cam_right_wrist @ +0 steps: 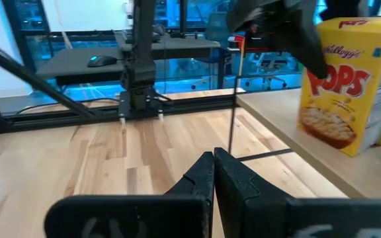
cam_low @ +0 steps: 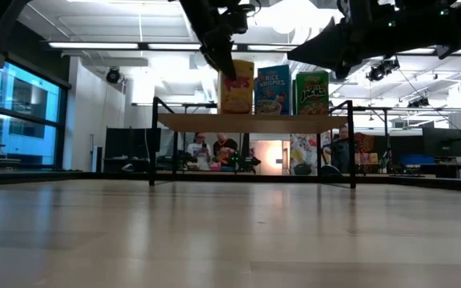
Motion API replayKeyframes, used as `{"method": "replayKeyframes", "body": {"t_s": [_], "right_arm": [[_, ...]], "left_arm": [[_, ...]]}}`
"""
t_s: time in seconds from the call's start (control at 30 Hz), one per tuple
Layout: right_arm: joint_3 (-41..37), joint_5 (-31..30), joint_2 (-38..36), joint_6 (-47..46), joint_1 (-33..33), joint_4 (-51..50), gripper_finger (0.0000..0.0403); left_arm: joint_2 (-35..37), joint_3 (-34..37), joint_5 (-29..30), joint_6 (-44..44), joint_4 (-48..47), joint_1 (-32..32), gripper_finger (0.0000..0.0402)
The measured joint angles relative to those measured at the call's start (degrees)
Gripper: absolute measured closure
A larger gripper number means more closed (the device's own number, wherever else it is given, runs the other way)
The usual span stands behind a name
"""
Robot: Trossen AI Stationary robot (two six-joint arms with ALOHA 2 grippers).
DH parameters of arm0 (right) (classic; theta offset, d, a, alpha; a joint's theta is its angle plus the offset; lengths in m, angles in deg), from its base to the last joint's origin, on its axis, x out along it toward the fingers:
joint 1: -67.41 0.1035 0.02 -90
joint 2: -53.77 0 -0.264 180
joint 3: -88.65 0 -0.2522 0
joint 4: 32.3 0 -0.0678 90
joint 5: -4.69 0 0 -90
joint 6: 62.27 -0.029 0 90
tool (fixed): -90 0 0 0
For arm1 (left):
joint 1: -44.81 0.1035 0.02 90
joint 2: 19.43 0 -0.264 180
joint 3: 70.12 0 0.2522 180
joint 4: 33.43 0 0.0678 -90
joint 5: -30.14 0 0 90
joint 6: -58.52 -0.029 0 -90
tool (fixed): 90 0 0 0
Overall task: Stack cereal on shelf
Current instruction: Put the yellow cereal box on the shelf, then return to Home Position
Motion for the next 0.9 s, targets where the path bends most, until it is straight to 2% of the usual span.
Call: {"method": "replayKeyframes", "body": {"t_s": [0.17,0.37,0.57,0.7,0.8,0.9], "right_arm": [[0.0,0.72,0.0,-0.18,-1.08,0.0,0.0403],[0.0,1.79,0.0,0.12,-1.18,-0.02,0.0403],[0.0,1.55,0.0,1.61,-1.18,-0.02,0.0403],[0.0,1.55,0.0,2.3,-1.67,-0.02,0.0403],[0.0,1.53,0.0,2.17,-2.37,-0.2,0.0403],[0.0,1.8,0.0,1.23,-3.0,-0.99,0.0403]], "left_arm": [[0.0,-0.23,0.17,-0.59,0.37,0.0,0.0155],[0.0,-4.77,4.17,-2.07,-0.32,-0.02,0.0152],[0.04,-15.62,8.83,-3.54,-6.28,-0.37,0.0151],[0.38,-23.37,9.08,-2.18,-10.75,-0.78,0.0151],[4.85,-20.16,6.95,2.7,-9.28,-1.31,0.0151],[9.29,-16.62,4.12,11.18,-10.5,-2.74,0.0152]]}}
